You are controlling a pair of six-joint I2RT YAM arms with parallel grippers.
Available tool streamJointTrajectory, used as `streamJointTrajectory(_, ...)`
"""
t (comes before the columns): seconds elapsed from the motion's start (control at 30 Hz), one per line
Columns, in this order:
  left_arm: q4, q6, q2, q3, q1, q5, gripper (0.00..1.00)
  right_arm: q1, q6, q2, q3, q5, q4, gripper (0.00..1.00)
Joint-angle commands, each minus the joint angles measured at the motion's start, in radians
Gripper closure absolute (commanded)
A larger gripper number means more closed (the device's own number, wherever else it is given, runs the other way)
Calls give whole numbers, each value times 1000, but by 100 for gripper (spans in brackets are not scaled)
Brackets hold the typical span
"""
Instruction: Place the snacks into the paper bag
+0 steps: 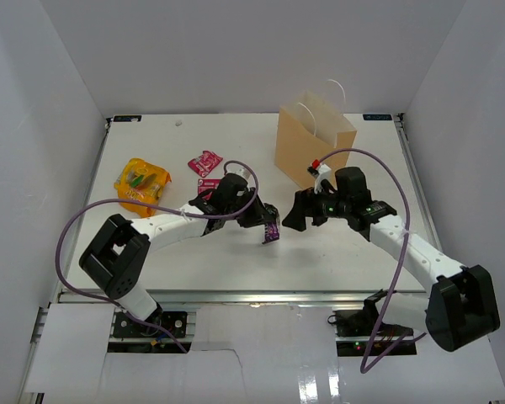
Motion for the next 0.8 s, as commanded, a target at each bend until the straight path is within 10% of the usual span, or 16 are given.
streamJointTrajectory(0.0, 55, -90, 6, 56, 0, 54, 69, 42, 85, 46, 39, 45, 42, 3)
streamJointTrajectory(0.43, 157, -178, 45, 113, -1, 120, 71, 115, 93, 207, 136, 97, 31, 7)
streamJointTrajectory(0.77, 177, -193, 37, 103, 0, 132, 68, 115, 56, 210, 153, 113, 36, 59)
